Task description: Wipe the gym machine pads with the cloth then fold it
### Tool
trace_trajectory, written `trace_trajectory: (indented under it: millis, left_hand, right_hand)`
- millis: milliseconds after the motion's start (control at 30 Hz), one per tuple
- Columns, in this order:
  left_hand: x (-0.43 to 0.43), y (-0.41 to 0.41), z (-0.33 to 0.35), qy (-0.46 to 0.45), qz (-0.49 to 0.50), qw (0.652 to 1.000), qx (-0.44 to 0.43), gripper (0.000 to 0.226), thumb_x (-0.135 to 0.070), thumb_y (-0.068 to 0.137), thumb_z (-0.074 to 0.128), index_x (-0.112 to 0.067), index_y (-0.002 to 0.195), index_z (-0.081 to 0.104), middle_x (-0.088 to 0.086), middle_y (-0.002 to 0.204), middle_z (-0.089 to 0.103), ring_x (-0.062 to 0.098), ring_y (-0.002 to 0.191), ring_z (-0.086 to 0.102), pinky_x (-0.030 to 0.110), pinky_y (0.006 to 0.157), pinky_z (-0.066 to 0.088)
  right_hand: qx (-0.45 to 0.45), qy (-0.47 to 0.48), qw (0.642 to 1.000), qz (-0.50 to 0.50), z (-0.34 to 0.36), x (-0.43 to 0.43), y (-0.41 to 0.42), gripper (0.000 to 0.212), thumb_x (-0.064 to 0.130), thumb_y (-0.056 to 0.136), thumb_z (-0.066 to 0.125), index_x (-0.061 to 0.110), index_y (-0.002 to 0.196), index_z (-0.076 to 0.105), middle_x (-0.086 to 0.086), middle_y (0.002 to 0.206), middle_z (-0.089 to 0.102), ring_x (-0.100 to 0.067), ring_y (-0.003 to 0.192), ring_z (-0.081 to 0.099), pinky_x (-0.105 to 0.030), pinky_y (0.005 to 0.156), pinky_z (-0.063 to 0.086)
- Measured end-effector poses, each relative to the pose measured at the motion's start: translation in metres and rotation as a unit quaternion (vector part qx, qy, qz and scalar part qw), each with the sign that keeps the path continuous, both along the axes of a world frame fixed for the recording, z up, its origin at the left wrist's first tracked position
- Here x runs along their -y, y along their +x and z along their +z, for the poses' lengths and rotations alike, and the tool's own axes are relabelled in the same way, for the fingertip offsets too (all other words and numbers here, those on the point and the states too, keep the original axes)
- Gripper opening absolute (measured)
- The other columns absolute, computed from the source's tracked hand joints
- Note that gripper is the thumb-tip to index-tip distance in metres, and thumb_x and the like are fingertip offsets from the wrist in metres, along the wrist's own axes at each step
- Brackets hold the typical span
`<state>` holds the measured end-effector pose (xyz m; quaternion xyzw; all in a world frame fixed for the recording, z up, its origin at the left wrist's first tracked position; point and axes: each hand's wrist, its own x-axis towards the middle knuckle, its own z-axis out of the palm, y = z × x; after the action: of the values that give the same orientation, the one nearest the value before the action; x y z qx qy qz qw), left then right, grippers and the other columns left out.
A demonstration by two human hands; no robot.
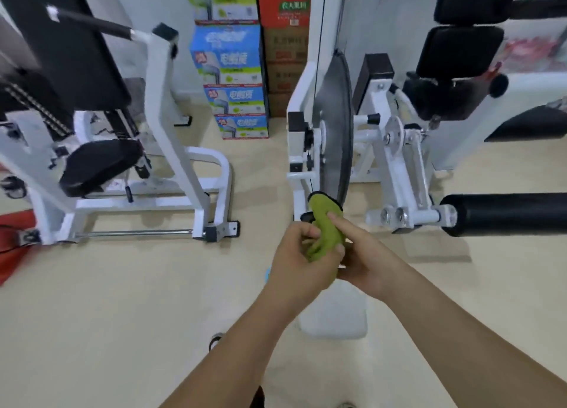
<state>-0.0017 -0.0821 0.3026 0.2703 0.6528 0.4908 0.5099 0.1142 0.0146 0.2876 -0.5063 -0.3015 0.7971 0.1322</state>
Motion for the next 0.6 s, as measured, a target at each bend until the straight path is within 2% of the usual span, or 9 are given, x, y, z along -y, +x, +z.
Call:
trace_trajectory:
  millis: [100, 167, 200, 267, 300, 333, 400, 467, 600]
  left_hand:
    - [0.041, -0.042, 0.052, 0.038, 0.042, 0.992, -0.114, 0.023, -0.022, 0.083, 0.076, -0.024, 0.097, 0.057, -0.008, 0.098, 0.067, 0.011, 0.086, 0.065, 0.030, 0.072, 0.057]
    - [0.065, -0.081, 0.071, 0.051, 0.088, 0.971, -0.214, 0.033, -0.028, 0.078, 0.075, -0.030, 0.108, 0.061, -0.013, 0.119, 0.059, 0.005, 0.111, 0.060, 0.029, 0.089, 0.054]
    - [0.078, -0.102, 0.078, 0.041, 0.110, 0.969, -0.218, 0.044, -0.029, 0.078, 0.076, -0.034, 0.118, 0.059, -0.016, 0.124, 0.056, 0.004, 0.116, 0.059, 0.030, 0.094, 0.054]
    - [0.099, -0.138, 0.093, -0.002, 0.135, 0.987, -0.083, 0.065, -0.027, 0.075, 0.081, -0.039, 0.133, 0.054, -0.017, 0.125, 0.060, 0.002, 0.111, 0.065, 0.034, 0.096, 0.057]
    - [0.112, -0.156, 0.098, -0.015, 0.133, 0.991, 0.002, 0.067, -0.025, 0.074, 0.082, -0.037, 0.134, 0.056, -0.011, 0.124, 0.065, 0.007, 0.110, 0.068, 0.038, 0.097, 0.058]
    - [0.124, -0.180, 0.103, -0.007, 0.133, 0.989, 0.069, 0.060, -0.023, 0.073, 0.078, -0.034, 0.130, 0.061, -0.003, 0.121, 0.070, 0.016, 0.112, 0.070, 0.042, 0.098, 0.058]
    - [0.142, -0.225, 0.108, 0.006, 0.119, 0.984, 0.136, 0.044, -0.020, 0.076, 0.070, -0.023, 0.120, 0.070, 0.009, 0.118, 0.074, 0.031, 0.113, 0.070, 0.044, 0.089, 0.058]
    - [0.154, -0.268, 0.114, 0.006, 0.122, 0.980, 0.155, 0.040, -0.022, 0.078, 0.068, -0.019, 0.118, 0.073, 0.011, 0.117, 0.076, 0.031, 0.110, 0.072, 0.039, 0.081, 0.057]
    - [0.154, -0.349, 0.119, -0.019, 0.173, 0.982, 0.079, 0.022, -0.031, 0.092, 0.073, -0.020, 0.111, 0.074, 0.001, 0.107, 0.079, 0.018, 0.102, 0.075, 0.035, 0.086, 0.060]
  right_hand:
    - [-0.044, 0.002, 0.999, 0.025, 0.056, 0.034, -0.045, 0.039, 0.038, 0.100, 0.062, 0.014, 0.129, 0.071, -0.015, 0.126, 0.074, -0.031, 0.119, 0.070, -0.045, 0.096, 0.055]
    - [-0.072, 0.015, 0.996, 0.049, 0.084, 0.056, -0.083, 0.037, 0.032, 0.103, 0.056, 0.012, 0.131, 0.070, -0.015, 0.127, 0.073, -0.031, 0.121, 0.069, -0.046, 0.100, 0.054]
    - [-0.081, 0.020, 0.994, 0.063, 0.095, 0.068, -0.103, 0.037, 0.029, 0.103, 0.055, 0.012, 0.131, 0.070, -0.015, 0.128, 0.073, -0.032, 0.121, 0.069, -0.048, 0.103, 0.054]
    - [-0.103, 0.028, 0.991, 0.074, 0.106, 0.085, -0.138, 0.037, 0.025, 0.102, 0.055, 0.011, 0.133, 0.069, -0.015, 0.129, 0.073, -0.033, 0.122, 0.068, -0.053, 0.108, 0.050]
    - [-0.111, 0.028, 0.990, 0.077, 0.109, 0.094, -0.156, 0.036, 0.023, 0.100, 0.057, 0.011, 0.132, 0.069, -0.015, 0.129, 0.072, -0.033, 0.124, 0.067, -0.055, 0.109, 0.049]
    - [-0.110, 0.028, 0.990, 0.087, 0.110, 0.102, -0.179, 0.037, 0.024, 0.098, 0.060, 0.012, 0.132, 0.069, -0.015, 0.130, 0.072, -0.033, 0.125, 0.066, -0.057, 0.110, 0.048]
    - [-0.088, 0.050, 0.988, 0.115, 0.115, 0.114, -0.226, 0.038, 0.029, 0.094, 0.067, 0.016, 0.130, 0.071, -0.011, 0.130, 0.073, -0.030, 0.126, 0.065, -0.058, 0.108, 0.050]
    - [-0.043, 0.090, 0.984, 0.148, 0.125, 0.121, -0.275, 0.033, 0.031, 0.095, 0.069, 0.018, 0.124, 0.073, -0.006, 0.121, 0.077, -0.023, 0.115, 0.071, -0.051, 0.104, 0.055]
    - [0.001, 0.157, 0.972, 0.173, 0.133, 0.120, -0.362, 0.027, 0.025, 0.094, 0.073, 0.015, 0.119, 0.073, -0.007, 0.112, 0.080, -0.026, 0.102, 0.076, -0.044, 0.090, 0.061]
